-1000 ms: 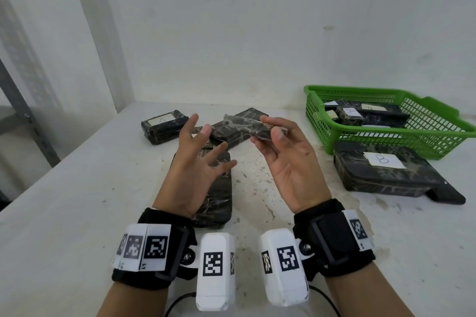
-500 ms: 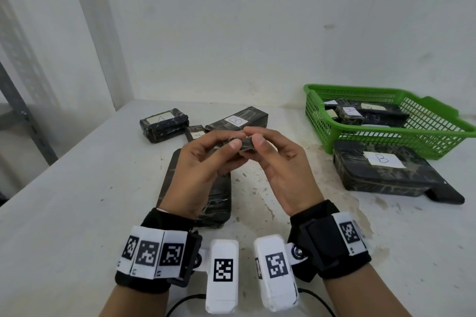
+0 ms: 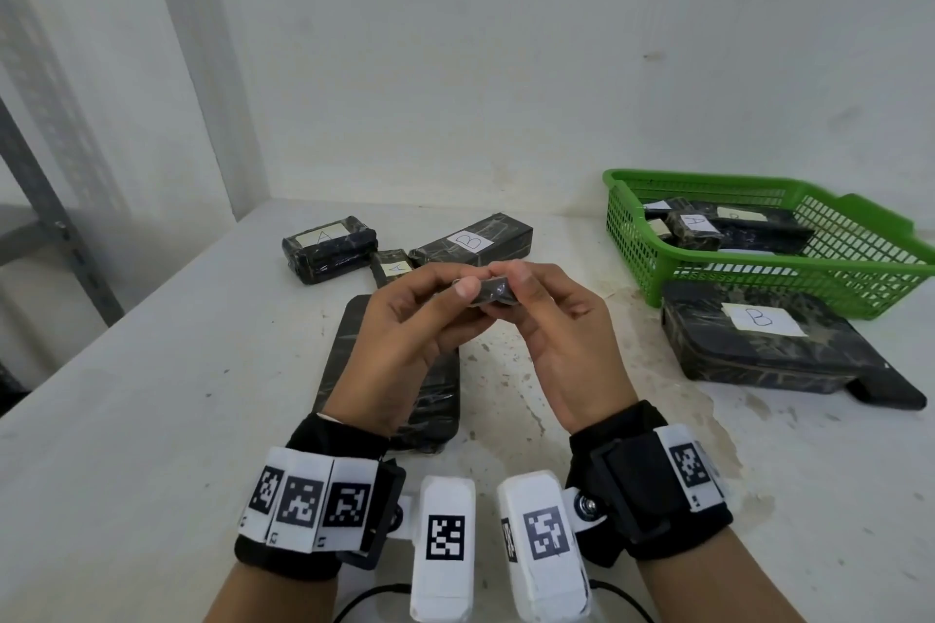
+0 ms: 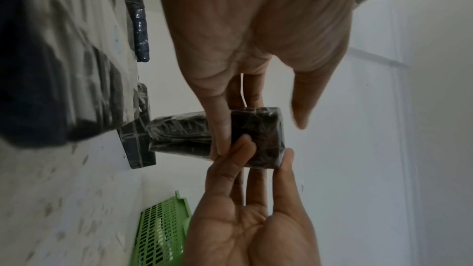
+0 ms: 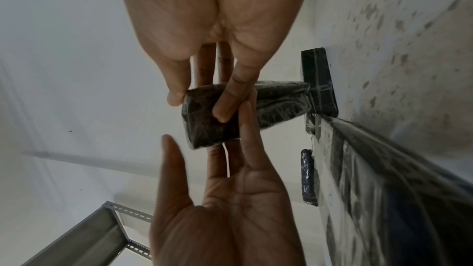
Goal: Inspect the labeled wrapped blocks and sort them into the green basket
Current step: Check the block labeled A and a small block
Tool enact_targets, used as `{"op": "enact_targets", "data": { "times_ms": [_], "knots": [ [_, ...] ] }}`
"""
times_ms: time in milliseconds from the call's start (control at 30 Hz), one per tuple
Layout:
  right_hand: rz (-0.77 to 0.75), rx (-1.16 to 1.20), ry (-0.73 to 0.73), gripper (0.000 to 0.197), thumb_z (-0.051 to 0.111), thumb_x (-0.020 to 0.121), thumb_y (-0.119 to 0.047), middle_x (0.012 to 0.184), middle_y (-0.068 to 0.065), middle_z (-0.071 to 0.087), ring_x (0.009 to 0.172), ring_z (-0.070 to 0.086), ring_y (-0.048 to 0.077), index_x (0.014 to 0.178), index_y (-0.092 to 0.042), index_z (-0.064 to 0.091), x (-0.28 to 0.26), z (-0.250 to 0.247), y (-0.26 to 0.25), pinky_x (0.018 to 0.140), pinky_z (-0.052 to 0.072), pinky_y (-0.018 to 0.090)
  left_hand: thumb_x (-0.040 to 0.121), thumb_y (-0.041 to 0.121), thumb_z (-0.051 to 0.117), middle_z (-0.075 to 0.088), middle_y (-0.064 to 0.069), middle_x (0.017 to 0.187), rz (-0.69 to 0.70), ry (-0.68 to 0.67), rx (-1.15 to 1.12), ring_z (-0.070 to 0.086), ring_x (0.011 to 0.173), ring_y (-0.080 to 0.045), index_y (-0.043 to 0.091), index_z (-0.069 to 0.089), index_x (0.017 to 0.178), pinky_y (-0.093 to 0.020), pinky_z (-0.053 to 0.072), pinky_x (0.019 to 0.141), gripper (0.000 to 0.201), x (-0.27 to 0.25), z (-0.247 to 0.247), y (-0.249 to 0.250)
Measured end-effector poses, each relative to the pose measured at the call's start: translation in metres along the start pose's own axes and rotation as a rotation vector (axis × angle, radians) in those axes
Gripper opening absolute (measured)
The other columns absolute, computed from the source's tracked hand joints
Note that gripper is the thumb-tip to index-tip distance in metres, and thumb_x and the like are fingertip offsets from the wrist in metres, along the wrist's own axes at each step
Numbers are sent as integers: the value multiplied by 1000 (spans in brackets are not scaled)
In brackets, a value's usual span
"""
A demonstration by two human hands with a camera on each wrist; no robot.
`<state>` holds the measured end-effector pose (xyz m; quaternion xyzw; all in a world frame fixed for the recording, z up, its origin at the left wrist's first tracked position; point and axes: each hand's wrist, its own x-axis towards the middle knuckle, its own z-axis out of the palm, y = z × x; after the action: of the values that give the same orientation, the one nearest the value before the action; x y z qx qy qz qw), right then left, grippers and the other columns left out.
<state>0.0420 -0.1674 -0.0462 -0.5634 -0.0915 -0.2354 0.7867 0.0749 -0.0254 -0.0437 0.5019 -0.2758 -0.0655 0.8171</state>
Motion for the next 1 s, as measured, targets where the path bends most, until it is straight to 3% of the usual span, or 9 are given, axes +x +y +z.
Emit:
{"op": "enact_targets", "data": {
  "times_ms": [100,167,233,367,500,633,733,867,1000],
  "knots": [
    [32,53,-26,37,78,74,-42,99,17,69,93,69,20,91,-9,75,1,-1,-3,77,54,24,79,25,70,69,-23,107,24,16,30,68,103,-34,5,72,100,-38,57,86,29,0,0,-1],
    [56,76,-34,41,73,73,-44,93,13,70,88,68,17,91,-7,73,1,0,-4,74,54,22,77,26,71,71,-18,101,40,32,56,69,99,-32,11,75,95,-37,58,83,24,0,1,-2],
    [58,49,-11,44,76,72,-47,92,12,71,88,68,18,91,-7,73,1,0,-3,75,53,24,77,27,71,72,-17,101,46,35,65,70,98,-32,14,76,94,-37,58,83,22,0,1,-2],
    [35,-29,41,29,74,85,-34,95,18,70,91,68,25,91,-6,73,0,0,1,76,53,28,83,23,69,71,-19,110,10,2,54,68,105,-37,3,71,104,-36,57,85,29,-1,1,-1],
    [65,4,17,32,66,81,-33,88,14,70,85,68,20,89,-2,70,-1,1,-5,71,53,24,80,21,72,71,-22,107,10,28,66,70,100,-37,5,73,101,-36,58,83,26,-1,1,-2],
    [86,-40,-14,30,74,79,-36,89,10,70,86,68,18,88,-7,68,-1,1,-7,77,54,26,78,25,71,70,-25,106,15,33,70,68,101,-42,-1,72,104,-40,58,86,37,-1,1,-2],
    [48,-90,8,32,77,75,-35,96,14,70,91,69,22,90,-7,69,-2,1,-4,84,54,34,80,26,68,72,-23,106,7,-3,47,69,102,-39,4,75,102,-39,57,87,32,-1,2,1],
    [58,-101,15,32,75,73,-35,93,10,71,88,70,19,89,-8,69,-3,2,-3,84,55,35,80,23,71,72,-23,103,5,23,60,69,101,-39,5,75,99,-37,58,84,27,-1,0,1],
    [69,-91,-12,35,73,83,-40,96,14,70,89,69,20,93,-6,70,-1,2,-4,82,54,32,77,26,71,70,-25,108,-13,38,71,66,105,-44,3,73,102,-43,57,90,34,-1,0,-1]
  ]
}}
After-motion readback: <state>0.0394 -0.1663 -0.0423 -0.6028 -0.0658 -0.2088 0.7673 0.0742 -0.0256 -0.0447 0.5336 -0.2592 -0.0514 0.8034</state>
